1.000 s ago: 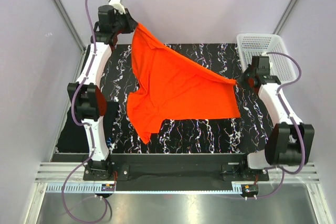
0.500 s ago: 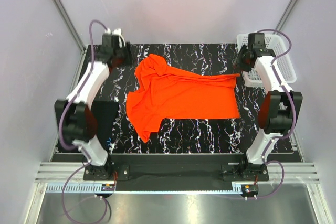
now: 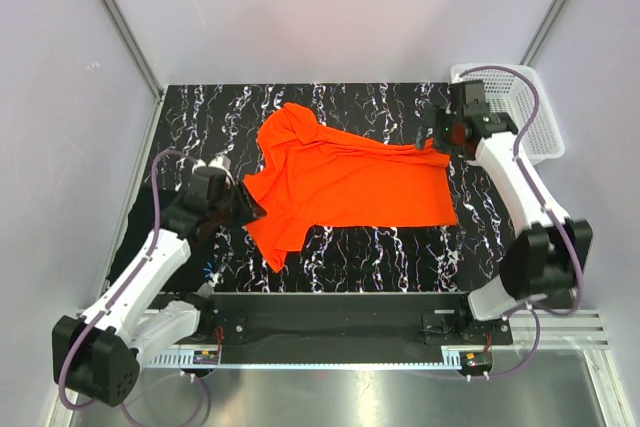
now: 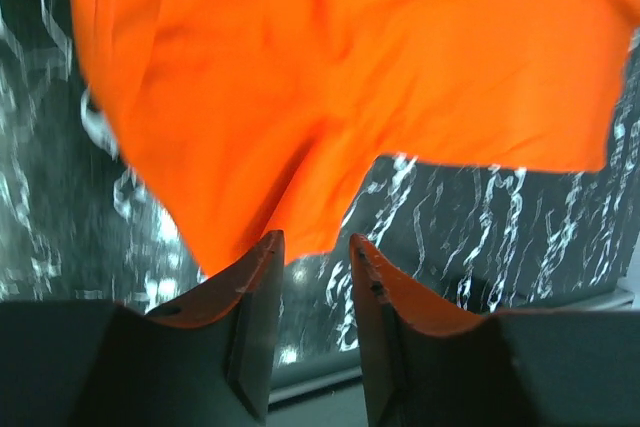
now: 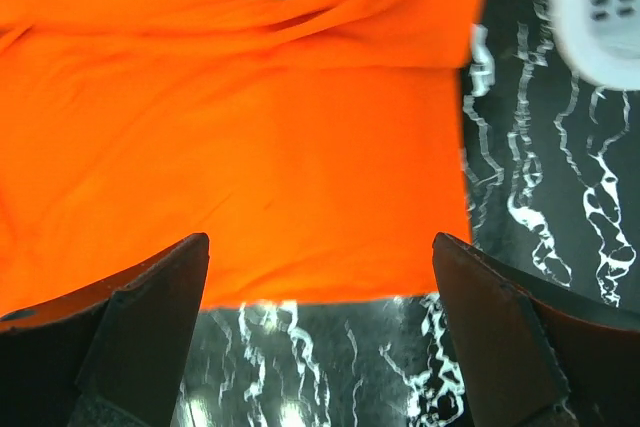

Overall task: Fold and stack the t-shirts
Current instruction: Flatten the tshirt out

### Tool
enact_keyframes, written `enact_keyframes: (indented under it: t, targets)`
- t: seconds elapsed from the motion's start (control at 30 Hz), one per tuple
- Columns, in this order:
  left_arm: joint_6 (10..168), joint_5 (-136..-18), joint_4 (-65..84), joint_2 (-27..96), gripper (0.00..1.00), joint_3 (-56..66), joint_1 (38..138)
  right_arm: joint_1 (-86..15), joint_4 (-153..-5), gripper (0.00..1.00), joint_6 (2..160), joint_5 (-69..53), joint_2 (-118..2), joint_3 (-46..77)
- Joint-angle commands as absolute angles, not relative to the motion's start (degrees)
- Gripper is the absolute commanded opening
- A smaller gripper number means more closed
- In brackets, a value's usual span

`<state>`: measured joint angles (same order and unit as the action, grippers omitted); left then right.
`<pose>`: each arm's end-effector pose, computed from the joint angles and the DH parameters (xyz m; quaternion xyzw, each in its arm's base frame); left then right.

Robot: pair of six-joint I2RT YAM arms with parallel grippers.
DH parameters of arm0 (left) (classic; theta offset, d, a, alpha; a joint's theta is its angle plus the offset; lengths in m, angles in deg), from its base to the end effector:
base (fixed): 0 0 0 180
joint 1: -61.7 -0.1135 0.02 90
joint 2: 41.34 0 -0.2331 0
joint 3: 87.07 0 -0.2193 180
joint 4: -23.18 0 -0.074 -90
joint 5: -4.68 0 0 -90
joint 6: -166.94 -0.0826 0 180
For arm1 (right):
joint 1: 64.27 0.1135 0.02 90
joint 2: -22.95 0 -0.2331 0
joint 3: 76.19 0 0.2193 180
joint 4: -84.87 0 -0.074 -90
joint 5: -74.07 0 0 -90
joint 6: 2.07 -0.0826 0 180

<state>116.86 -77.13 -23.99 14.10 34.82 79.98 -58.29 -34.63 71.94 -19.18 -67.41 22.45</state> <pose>0.2032 -0.0795 0.2065 -0.1456 0.9087 -0.2451 0.3050 0.3330 0.0302 0.2545 0.0917 0.9414 0.0353 0.3228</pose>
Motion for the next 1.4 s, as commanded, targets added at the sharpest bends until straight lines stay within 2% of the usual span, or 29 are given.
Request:
enact_keyframes:
  t: [0.0,0.13,0.17,0.23,0.27,0.33,0.4,0.47,0.57,0.97,1.37]
  targets:
    - [124.83,-74.51,-23.99,11.40,0.35,39.69,79.89,-54.43,-33.54,1.00,77.02,-23.67,-56.60,19.68]
    - [132.55,-73.10,-24.34,11.48,0.32,44.00,79.71,-55.13,-32.40,1.00,74.14,-24.37,-49.48,12.66]
    - [133.79,-73.10,-24.51,11.39,0.31,45.40,79.71,-55.91,-32.58,1.00,74.74,-18.54,-47.12,10.38]
    - [136.25,-73.63,-24.69,11.22,0.30,46.73,79.71,-55.92,-32.76,0.91,74.58,-14.46,-45.52,8.87]
    - [138.88,-73.72,-25.73,11.22,0.30,47.95,79.89,-55.92,-32.67,0.83,74.22,-12.70,-44.47,7.82]
    - [144.93,-72.58,-27.58,11.74,0.27,49.45,79.89,-56.01,-29.86,0.79,73.17,-12.15,-44.72,8.16]
    - [147.42,-72.05,-27.68,12.96,0.26,51.65,81.11,-55.92,-29.24,0.87,72.81,-11.45,-44.46,7.20]
    - [149.79,-72.49,-28.03,14.02,0.20,52.53,83.56,-55.92,-29.42,0.89,72.99,-10.92,-43.93,5.36]
    - [153.14,-73.54,-28.03,15.17,0.18,52.88,86.47,-55.92,-29.33,0.90,73.87,-10.57,-42.80,3.77]
    - [155.43,-75.92,-27.16,19.29,0.43,52.97,87.54,-55.83,-30.47,0.92,72.64,-8.55,-43.05,2.36]
    - [155.33,-74.51,-22.49,25.27,0.43,53.41,88.41,-55.92,-30.65,0.93,71.94,-8.90,-42.70,1.48]
